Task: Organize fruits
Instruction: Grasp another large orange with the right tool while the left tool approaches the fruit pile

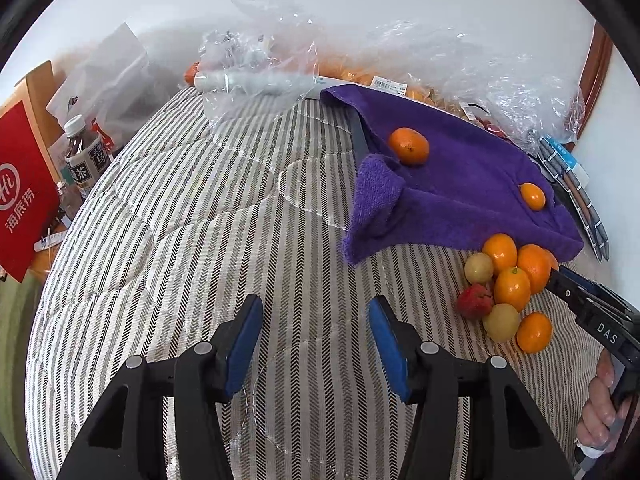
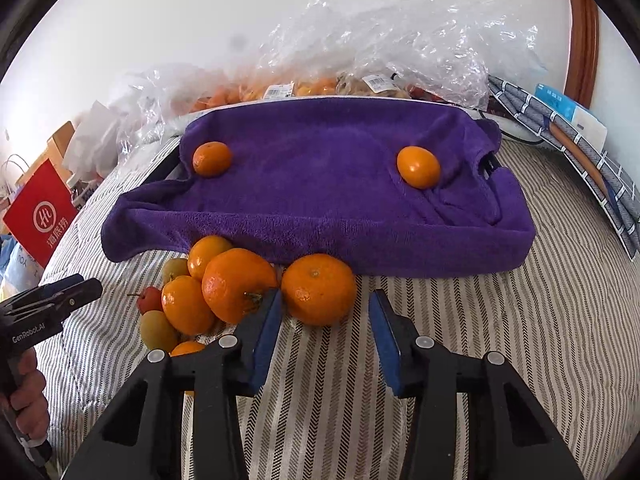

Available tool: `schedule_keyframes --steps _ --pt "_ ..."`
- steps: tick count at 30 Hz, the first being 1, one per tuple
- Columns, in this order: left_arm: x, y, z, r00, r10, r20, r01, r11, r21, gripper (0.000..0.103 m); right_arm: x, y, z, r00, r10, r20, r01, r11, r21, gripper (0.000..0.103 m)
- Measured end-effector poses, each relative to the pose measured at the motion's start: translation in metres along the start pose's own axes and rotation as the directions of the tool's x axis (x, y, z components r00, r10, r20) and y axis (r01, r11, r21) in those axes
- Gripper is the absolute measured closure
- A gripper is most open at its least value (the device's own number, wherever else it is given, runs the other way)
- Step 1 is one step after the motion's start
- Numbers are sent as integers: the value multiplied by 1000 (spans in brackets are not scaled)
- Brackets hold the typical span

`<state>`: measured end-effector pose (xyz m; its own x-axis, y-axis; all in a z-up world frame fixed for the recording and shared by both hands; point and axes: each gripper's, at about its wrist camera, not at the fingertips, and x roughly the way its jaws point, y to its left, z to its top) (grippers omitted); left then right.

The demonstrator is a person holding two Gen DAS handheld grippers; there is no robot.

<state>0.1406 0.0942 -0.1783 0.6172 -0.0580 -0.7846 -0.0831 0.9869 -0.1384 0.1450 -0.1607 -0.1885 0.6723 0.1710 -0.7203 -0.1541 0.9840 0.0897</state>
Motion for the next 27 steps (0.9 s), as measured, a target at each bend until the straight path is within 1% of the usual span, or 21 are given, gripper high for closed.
schedule_keyframes --steps 7,8,9,12,16,21,27 --pt "1 -1 -1 1000 0 17 -1 1000 25 47 16 -1 6 1000 1 -22 -1 1000 -17 58" --pt "1 -2 -1 1000 0 19 0 1000 31 45 18 -2 7 1000 4 -21 -5 1000 -14 62" --pt "1 -2 -2 1000 -1 22 0 999 37 45 18 -3 7 1000 9 -17 -9 1000 -9 62" --pt "2 -6 -3 1000 9 27 -11 998 61 41 16 -8 6 1000 26 -7 -26 1000 3 62" --pt "3 -7 -3 1000 11 22 -12 998 66 37 7 -12 3 1000 19 14 -19 1000 1 62" --pt "2 -8 -4 999 24 24 -25 998 64 37 -6 -23 -4 999 13 32 -13 1000 19 62" --pt "-5 -13 -5 999 -41 15 41 998 48 37 -22 -36 -13 999 -11 43 10 1000 25 62"
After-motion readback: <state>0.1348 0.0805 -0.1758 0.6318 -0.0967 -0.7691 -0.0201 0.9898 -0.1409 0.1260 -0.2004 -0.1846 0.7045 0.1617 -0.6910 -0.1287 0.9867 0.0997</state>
